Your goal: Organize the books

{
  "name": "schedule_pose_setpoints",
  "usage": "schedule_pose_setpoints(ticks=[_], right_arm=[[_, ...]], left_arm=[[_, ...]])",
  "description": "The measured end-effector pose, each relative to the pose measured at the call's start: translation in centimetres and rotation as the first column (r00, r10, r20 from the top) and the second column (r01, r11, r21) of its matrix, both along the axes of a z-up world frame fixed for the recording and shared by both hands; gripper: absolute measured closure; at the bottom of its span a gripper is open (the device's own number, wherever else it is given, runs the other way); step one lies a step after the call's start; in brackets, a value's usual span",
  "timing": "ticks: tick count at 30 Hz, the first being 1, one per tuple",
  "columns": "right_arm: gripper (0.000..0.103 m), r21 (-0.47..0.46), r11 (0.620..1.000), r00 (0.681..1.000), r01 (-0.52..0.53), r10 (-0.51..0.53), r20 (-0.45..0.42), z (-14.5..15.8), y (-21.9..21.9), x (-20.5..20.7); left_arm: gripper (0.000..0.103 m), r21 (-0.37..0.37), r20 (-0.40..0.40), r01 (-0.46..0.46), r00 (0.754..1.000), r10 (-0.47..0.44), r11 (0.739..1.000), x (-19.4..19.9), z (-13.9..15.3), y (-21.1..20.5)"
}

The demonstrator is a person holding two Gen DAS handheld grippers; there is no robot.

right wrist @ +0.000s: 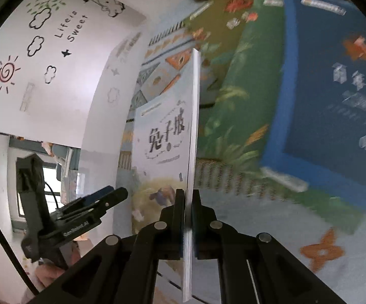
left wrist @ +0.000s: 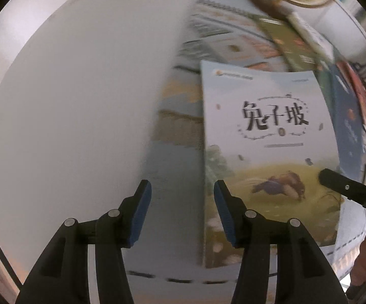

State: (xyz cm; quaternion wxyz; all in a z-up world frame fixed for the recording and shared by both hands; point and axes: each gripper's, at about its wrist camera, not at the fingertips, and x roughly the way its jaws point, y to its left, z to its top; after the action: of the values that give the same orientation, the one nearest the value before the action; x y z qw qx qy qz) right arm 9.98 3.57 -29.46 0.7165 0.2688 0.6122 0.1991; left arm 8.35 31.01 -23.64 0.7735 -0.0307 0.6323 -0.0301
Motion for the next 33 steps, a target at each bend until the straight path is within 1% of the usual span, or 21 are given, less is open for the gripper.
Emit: schedule_pose_setpoints(ticks=[3, 4, 6, 10, 12, 14, 18, 24, 25, 28, 31, 33], right_arm=[[0.098, -0.003, 1.000, 1.000, 0.013, -0.013, -0.014, 0.0, 2.3, 0.2], [0.098, -0.010, 1.000, 1.000, 0.017, -0.017, -0.012, 0.2, 2.6, -0.1], [0.098, -0.027, 0.999, 1.000, 0.028, -0.028, -0.010, 0.4, 3.3, -0.5], [0.097, -0.031, 0.997, 0.997, 0.067, -0.068, -0.037, 0.1, 4.0, -1.3], [0.096, -0.023, 0.997, 0.996, 0.073, -0.074, -0.055, -0.1, 4.4, -1.6], [0.096, -0.019, 0.997, 0.995, 0.068, -0.069, -0.069, -0.1, 5.1, -1.7], [0.096, -0.030, 0.998, 0.998, 0.050, -0.051, -0.047, 0.2, 6.5, -1.7], [0.095, -0.035, 0.997, 0.996, 0.071, -0.073, -0.058, -0.4, 6.9, -1.0], [0.094, -0.036, 0.997, 0.996, 0.063, -0.065, -0.064, -0.5, 7.0, -0.9], [0.092, -0.030, 0.998, 0.995, 0.059, -0.061, -0.079, -0.7, 7.2, -0.8], [0.086, -0.035, 0.998, 0.994, 0.051, -0.054, -0.091, -0.8, 7.3, -0.5], [0.086, -0.041, 0.999, 0.996, 0.030, -0.033, -0.078, -0.4, 7.1, -0.2]], left_arm=[[0.053, 0.004, -0.006, -0.014, 1.000, 0.014, 1.000, 0.3, -0.5, 1.7], [0.052, 0.007, -0.007, -0.014, 1.000, 0.014, 1.000, 0.4, -0.6, 2.1], [0.049, 0.001, 0.000, -0.019, 1.000, 0.019, 1.000, 0.6, -0.8, 2.6], [0.045, -0.011, 0.011, -0.019, 1.000, 0.019, 1.000, 1.5, -1.0, 3.2], [0.045, -0.028, 0.010, -0.012, 1.000, 0.012, 1.000, 1.8, -1.0, 3.2], [0.045, -0.030, 0.011, 0.013, 1.000, -0.012, 0.999, 2.2, -1.0, 2.8], [0.045, -0.027, 0.013, 0.052, 0.999, -0.051, 0.998, 2.6, -1.0, 1.7], [0.045, 0.018, 0.040, 0.071, 0.997, -0.072, 0.997, 3.4, -0.5, 0.7], [0.045, 0.041, 0.048, 0.066, 0.997, -0.068, 0.997, 3.5, -0.4, 0.8], [0.045, 0.060, 0.067, 0.032, 0.997, -0.036, 0.998, 3.7, 0.0, 1.6], [0.045, 0.146, 0.083, -0.053, 0.996, 0.041, 0.988, 4.2, 0.7, 3.0], [0.045, 0.134, 0.084, -0.081, 0.994, 0.070, 0.988, 4.5, 1.2, 3.8]])
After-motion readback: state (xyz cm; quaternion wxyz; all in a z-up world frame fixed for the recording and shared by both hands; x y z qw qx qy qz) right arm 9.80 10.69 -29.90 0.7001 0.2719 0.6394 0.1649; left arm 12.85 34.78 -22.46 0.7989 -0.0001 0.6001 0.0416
